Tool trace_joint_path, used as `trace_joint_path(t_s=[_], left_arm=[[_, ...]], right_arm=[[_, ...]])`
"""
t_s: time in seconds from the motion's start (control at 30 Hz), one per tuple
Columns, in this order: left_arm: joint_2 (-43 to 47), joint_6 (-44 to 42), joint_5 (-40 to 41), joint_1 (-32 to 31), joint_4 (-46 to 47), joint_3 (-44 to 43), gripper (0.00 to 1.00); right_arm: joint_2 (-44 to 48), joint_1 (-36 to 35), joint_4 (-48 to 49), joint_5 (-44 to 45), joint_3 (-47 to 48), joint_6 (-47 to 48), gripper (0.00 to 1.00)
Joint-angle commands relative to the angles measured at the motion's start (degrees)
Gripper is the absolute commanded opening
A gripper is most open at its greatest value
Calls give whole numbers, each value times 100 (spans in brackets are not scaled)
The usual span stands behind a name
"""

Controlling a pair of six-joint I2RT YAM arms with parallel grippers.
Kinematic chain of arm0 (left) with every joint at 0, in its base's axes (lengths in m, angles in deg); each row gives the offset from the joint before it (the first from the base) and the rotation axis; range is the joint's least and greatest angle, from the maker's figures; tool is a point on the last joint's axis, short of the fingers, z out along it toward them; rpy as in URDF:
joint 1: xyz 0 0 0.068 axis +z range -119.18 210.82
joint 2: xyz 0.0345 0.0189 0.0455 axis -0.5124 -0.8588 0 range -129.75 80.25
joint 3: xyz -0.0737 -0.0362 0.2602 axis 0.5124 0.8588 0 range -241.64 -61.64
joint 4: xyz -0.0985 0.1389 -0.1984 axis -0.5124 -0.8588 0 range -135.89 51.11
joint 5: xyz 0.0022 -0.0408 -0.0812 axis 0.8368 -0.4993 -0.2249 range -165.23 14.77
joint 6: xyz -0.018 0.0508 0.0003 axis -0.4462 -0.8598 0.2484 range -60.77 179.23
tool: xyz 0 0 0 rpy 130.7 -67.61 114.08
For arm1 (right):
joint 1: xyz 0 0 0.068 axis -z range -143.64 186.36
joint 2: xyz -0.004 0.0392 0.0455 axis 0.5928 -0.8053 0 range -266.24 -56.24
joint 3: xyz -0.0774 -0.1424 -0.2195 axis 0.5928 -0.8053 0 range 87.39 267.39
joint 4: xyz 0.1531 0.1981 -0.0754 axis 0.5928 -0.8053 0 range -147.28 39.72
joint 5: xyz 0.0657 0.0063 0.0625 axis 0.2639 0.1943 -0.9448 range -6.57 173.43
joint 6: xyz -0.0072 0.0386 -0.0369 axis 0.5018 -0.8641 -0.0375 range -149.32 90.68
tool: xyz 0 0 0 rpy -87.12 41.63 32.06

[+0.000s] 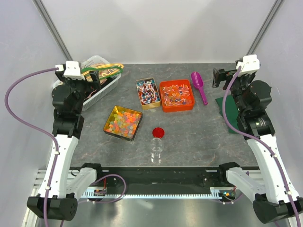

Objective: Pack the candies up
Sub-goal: Pick up the spatula from the center of the board.

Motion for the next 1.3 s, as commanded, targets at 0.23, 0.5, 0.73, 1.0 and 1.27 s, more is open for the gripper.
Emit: trace_joint_path(t_s=[0.23,0.5,0.73,1.0,1.27], left_arm=[[-96,7,-100,36,230,22,100],[-579,-142,-1330,36,168,57,100],[-720,-28,-1533,36,467,549,100],[-720,-37,-1550,36,414,603,100],[-808,34,-1560,36,397,611,100]], right_arm=[[-167,-60,285,-171,-170,204,98],[-2256,-51,417,708,488,116,95],[-4426,125,681,797,1191,-279,89],[-5501,283,637,648,1526,-236,85],[-6152,687,242,-46,1675,-156,77]])
